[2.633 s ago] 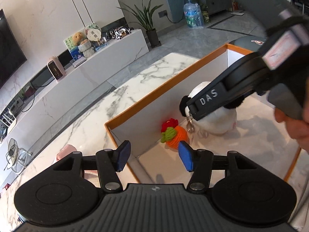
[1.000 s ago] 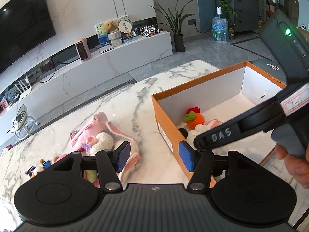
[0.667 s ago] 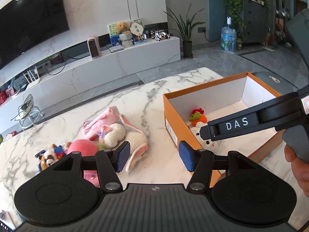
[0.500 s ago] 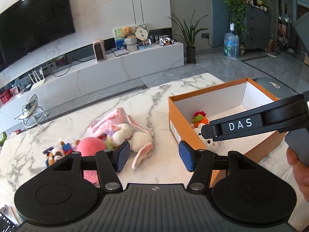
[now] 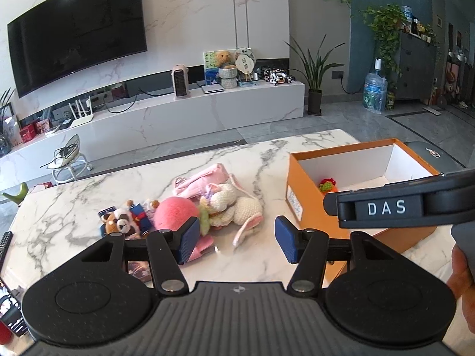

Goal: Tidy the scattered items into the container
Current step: 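Withdraw both tools from the box back toward the remaining toys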

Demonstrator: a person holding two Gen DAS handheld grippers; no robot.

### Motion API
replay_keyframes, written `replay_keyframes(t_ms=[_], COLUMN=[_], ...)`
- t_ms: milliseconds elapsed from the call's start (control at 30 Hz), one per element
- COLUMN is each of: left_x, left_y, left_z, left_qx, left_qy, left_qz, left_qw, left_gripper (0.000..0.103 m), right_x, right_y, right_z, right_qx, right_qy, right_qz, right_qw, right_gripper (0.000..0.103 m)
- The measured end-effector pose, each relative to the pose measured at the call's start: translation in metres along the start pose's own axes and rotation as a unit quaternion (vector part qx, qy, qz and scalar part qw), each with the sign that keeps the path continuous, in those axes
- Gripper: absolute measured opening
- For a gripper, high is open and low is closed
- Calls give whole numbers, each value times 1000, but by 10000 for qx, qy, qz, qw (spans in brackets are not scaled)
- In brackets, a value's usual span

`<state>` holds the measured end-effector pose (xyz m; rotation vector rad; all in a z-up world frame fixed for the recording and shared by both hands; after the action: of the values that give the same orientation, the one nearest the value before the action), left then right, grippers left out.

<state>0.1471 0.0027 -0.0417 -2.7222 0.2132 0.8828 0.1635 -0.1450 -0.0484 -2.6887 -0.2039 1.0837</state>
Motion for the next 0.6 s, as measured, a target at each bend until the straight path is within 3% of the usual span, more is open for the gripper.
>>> replay_keyframes(t_ms=[600], left_x=[17], left_y=[-57], left_z=[32], left_qx=[-564], left_qy=[-345], left_qz=[-392], left_qw=[9970], left_gripper=[68], right_x=[25], right_y=[-42], right_z=[22], right_qx=[-411], right_qy=[171], right_qz=[-21], right_qw=[9990], right_gripper=[77])
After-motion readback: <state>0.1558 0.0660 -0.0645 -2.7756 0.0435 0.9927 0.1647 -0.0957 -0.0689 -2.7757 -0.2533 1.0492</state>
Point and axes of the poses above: each gripper's, at about its wrist camera, not at the fingertips, and x roughly the way its jaws point, y to its right, z to its underside, the point moved 7 cm from there along x, roughly the way its jaws point, and after that the axes turned 10 degrees about x, right-handed, at the moved point
